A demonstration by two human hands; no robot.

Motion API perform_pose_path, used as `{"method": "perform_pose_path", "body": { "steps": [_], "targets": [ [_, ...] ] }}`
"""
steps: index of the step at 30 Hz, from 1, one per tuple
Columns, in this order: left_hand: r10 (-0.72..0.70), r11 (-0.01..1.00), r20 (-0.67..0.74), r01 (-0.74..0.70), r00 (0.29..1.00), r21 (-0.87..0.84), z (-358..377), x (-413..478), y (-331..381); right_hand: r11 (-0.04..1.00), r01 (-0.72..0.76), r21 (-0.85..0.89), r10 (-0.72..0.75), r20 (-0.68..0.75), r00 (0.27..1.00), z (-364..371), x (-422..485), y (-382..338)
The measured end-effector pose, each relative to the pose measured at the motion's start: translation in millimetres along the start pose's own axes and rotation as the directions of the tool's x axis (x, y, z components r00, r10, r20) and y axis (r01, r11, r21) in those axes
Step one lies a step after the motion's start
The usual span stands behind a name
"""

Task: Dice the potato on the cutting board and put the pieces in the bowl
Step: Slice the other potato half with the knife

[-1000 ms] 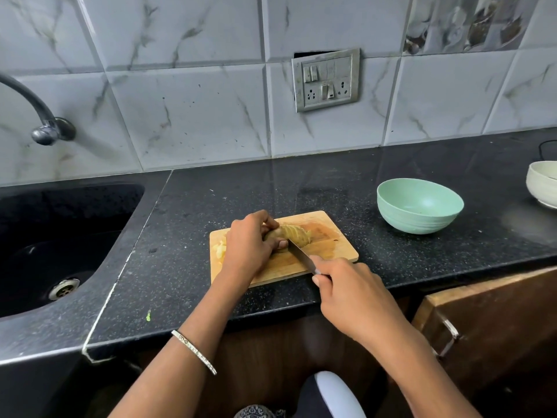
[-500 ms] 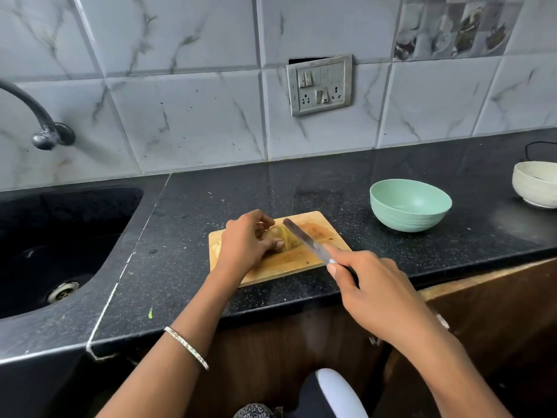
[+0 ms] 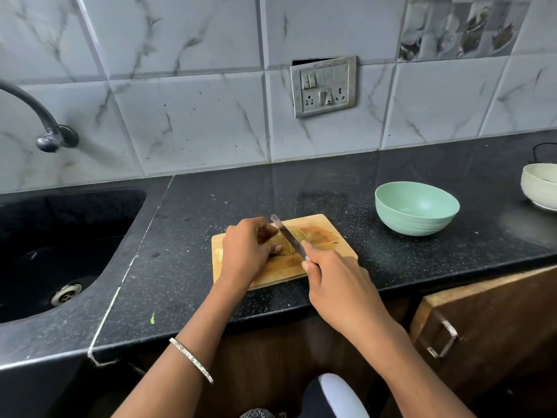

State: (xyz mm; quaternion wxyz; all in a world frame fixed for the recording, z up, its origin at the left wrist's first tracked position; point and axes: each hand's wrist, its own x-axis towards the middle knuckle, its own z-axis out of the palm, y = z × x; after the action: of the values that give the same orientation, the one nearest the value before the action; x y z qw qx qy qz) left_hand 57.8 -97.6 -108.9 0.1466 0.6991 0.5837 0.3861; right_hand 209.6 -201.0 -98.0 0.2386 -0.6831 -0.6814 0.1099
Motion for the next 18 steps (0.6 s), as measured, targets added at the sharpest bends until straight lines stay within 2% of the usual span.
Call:
{"method": "perform_pose_path", "body": {
  "steps": [9, 18],
  "targets": [
    [0.0, 0.999, 0.002, 0.001, 1.0, -0.053, 2, 2, -3, 0.999, -0.025, 0.037, 0.024, 0.02, 1.0, 14, 29, -17],
    [0.007, 0.998, -0.006, -0.007, 1.0, -0.067, 2, 3, -4, 0.999, -0.04, 0.018, 0.04, 0.035, 0.999, 11, 8, -12]
  ]
}}
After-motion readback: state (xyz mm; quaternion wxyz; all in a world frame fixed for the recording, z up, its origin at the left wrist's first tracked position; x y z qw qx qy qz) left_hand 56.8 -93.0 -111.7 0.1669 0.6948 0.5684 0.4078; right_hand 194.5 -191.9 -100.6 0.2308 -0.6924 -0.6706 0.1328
